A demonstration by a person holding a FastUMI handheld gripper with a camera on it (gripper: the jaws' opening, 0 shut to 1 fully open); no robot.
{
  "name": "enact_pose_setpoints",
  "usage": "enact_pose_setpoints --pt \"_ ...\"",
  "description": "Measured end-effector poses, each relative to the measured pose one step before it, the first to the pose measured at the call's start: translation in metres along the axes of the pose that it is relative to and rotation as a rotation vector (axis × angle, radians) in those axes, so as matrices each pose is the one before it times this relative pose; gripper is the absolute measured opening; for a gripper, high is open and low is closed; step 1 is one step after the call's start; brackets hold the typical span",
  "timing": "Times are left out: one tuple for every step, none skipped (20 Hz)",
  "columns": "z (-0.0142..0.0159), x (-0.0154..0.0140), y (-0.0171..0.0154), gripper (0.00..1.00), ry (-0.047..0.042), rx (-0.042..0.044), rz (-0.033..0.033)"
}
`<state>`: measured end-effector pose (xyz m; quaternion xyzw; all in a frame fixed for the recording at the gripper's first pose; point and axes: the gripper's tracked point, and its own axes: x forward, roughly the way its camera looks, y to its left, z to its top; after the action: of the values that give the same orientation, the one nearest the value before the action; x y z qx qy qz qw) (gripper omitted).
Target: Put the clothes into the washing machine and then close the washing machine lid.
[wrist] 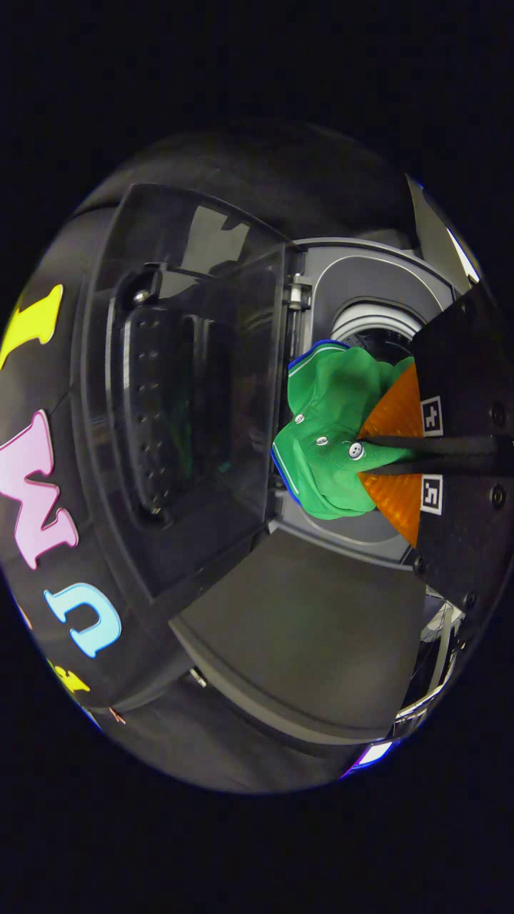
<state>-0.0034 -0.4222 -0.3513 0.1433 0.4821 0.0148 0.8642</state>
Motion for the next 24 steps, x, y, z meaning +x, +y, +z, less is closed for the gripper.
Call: enact_pose_setpoints --pt "-0.00311 0.00725 -0.00710 0.05 0.01317 0.00695 -0.02048" --pt "-0.00259 0.00690 -0.00557 0.05 0.01262 0.01300 -0.01871" --pt "-0.00459 0.00832 -0.00541 0.05 0.02336 0.02277 -0.01592" --pt "-0.00741 0.00789 -0.00609 0.05 0.02824 0.01997 -0.01900" --pt "-0.00387 0.00978 -0.00746 0.05 0.01450 0.01019 -0.01787" --pt "-0.00183 0.00605 -0.00425 0.05 0.00855 0.00270 -0.02056" --pt "-0.00339 0.00589 -0.00371 0.05 0.00641 -0.00367 -0.01706" --pt "-0.00373 0.00138 0.00062 0.05 0.01083 -0.00717 -0.01258" --pt "-0.00338 0.00019 0.00083 0.05 0.01183 -0.00838 -0.00981" --pt "-0.00381 -0.00074 0.00088 0.05 0.00650 -0.00685 -0.00983" --pt "-0.00252 0.00101 0.00047 0.05 0.00249 0.00001 -0.00898" --pt "-0.00116 0.00322 0.00085 0.05 0.00198 0.00936 -0.00413" --pt "-0.00273 0.00215 0.00089 0.05 0.00966 0.00783 0.00015" --pt "-0.00223 0.00454 -0.00205 0.05 0.00790 -0.00111 -0.00237" --pt "-0.00295 0.00567 -0.00062 0.05 0.00803 -0.00799 -0.00425" --pt "0.00214 -0.00511 0.00027 0.05 0.00337 -0.00529 -0.00857" --pt "-0.00268 0.00384 0.00104 0.06 0.00060 0.00335 -0.00265" --pt "-0.00115 0.00253 0.00146 0.07 -0.00434 0.00846 0.00010" --pt "-0.00017 0.00114 0.00075 0.13 -0.00215 0.01494 0.00002" --pt "-0.00336 0.00517 0.00354 0.14 -0.00160 0.02712 0.01499" --pt "-0.00397 0.00404 0.00417 0.42 0.01423 0.01644 0.01485" --pt "0.00336 -0.01351 -0.00377 0.70 0.01847 0.00189 -0.00457" --pt "-0.00760 0.01262 -0.00786 0.98 0.01198 -0.01749 -0.04011" --pt "0.00041 0.00038 -0.00523 0.98 -0.00571 -0.01690 -0.02308"
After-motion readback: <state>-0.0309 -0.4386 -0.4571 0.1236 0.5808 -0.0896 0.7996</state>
